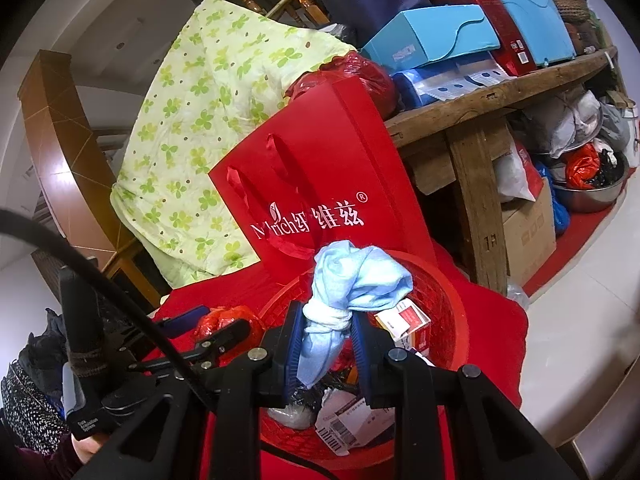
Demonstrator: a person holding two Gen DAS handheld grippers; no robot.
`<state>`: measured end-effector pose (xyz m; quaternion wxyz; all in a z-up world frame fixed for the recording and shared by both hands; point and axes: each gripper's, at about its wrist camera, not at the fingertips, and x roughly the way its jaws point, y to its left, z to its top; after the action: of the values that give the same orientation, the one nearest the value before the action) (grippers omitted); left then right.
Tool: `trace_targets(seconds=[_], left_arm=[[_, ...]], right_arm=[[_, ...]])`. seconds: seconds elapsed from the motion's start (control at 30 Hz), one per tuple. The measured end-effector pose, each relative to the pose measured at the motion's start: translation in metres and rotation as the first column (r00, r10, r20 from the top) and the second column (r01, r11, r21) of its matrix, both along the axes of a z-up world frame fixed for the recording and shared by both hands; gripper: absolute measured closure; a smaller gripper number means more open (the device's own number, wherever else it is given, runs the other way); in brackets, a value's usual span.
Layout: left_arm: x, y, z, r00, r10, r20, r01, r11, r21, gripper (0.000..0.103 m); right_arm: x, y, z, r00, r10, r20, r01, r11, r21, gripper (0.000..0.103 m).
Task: Collect trash
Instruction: 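Lower the red wrapper into the basket and open the left gripper while the right gripper releases the blue wrapper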
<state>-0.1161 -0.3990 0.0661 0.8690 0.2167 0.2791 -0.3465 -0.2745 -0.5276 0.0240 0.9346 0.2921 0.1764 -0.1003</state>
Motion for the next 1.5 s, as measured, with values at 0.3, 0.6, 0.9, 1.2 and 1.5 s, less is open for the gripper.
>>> trace_targets(seconds=[0.3,0.6,0.9,1.2,1.5], left_arm=[[0.006,-0.002,-0.007,0.998,-0.04,-0.05,0.039,0.999,-0.026,0.038],[0.006,0.002,-0.007,0.994,-0.095,-0.063,0.091,0.994,-0.058,0.038],[0.002,0.014,-0.001,0.993,-0.113,-0.024,0.11,0.99,-0.088,0.019],[-0.003,0.039,0.017,0.997,-0.048,0.057,0.054,0.994,-0.096,0.015],[-0.009,0.073,0.027,0.995,0.025,0.096,-0.018,0.997,-0.077,0.014]], right_arm=[[0.018,0.001,0.006,1.0,0.007,0.018,-0.007,1.0,-0.001,0.077],[0.031,0.004,0.009,1.0,0.008,0.028,-0.008,1.0,-0.004,0.077],[0.044,-0.002,-0.003,1.0,-0.015,-0.011,0.015,1.0,0.022,0.075],[0.055,0.002,-0.018,0.999,0.021,-0.041,-0.016,0.994,0.109,0.074],[0.04,0.026,0.008,0.999,-0.001,0.041,-0.002,0.998,0.068,0.037]])
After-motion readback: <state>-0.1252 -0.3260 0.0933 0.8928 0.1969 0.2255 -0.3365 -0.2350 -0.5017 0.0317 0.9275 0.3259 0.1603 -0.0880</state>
